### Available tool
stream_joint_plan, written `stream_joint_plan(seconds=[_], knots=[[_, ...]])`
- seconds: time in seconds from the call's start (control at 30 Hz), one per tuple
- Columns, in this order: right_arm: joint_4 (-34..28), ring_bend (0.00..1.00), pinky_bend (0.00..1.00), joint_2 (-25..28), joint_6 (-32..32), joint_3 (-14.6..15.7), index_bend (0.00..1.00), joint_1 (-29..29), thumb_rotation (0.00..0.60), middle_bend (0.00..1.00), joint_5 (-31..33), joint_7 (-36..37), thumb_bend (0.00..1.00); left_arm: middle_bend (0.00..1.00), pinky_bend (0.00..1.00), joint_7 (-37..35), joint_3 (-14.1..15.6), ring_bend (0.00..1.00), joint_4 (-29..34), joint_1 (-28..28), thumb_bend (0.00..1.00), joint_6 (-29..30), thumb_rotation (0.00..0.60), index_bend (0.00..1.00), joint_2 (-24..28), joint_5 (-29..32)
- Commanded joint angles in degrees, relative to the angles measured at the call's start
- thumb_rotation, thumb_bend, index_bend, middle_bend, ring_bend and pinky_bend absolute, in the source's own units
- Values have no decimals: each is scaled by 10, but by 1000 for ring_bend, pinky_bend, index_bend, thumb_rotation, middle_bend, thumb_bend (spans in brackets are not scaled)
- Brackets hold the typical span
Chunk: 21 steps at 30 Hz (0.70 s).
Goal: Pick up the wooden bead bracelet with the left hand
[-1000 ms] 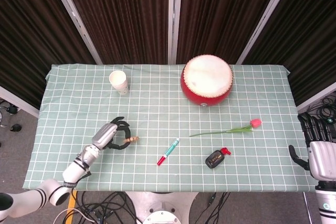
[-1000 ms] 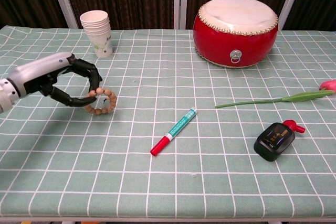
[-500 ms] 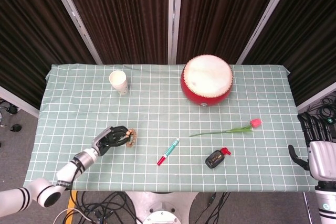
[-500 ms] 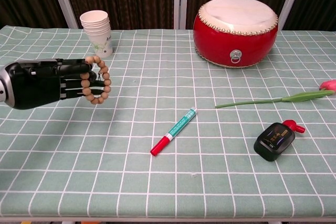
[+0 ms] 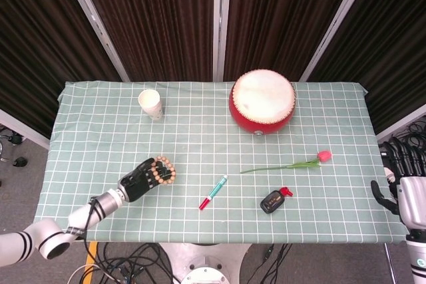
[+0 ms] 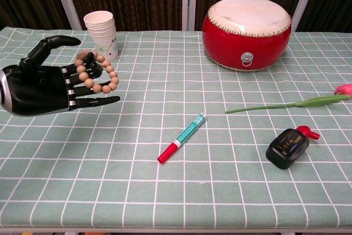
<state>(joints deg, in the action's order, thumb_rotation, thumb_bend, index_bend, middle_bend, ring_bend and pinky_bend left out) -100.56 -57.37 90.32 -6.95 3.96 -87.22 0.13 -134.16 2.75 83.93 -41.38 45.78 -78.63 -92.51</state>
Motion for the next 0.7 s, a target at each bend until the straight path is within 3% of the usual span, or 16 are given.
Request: stream_joint_plan(seconds=[0.03, 0.1, 0.17, 0.27, 0.47, 0.7], knots=[[-6, 0, 0, 4, 2, -2, 0, 1, 600, 0, -3, -5, 271, 538, 101, -17, 8, 253, -6, -10, 392, -2, 280, 506, 5, 5], [-8, 0, 0, 6, 3, -3, 0, 1, 600, 0, -3, -7, 271, 538, 101, 6, 10, 253, -13, -10, 395, 3, 261, 506, 4, 5], [-9, 0, 0, 7, 4, -4, 0, 1, 600, 0, -2, -7, 271, 542, 101, 51, 10, 253, -21, -7, 395, 9, 286, 509, 0, 9], [-11, 0, 0, 8, 3, -4, 0, 1, 600, 0, -2, -9, 271, 568, 102, 171, 3, 253, -28, 6, 392, 18, 331, 540, -11, 36], [-12, 0, 0, 6, 2, -3, 0, 2, 600, 0, -5, -13, 247, 644, 104, 400, -18, 269, -17, 36, 310, 35, 340, 625, -36, 112], [-8, 0, 0, 4, 4, -1, 0, 0, 600, 0, -6, -10, 244, 719, 114, 528, -46, 355, 8, 56, 309, 34, 349, 692, -48, 183]])
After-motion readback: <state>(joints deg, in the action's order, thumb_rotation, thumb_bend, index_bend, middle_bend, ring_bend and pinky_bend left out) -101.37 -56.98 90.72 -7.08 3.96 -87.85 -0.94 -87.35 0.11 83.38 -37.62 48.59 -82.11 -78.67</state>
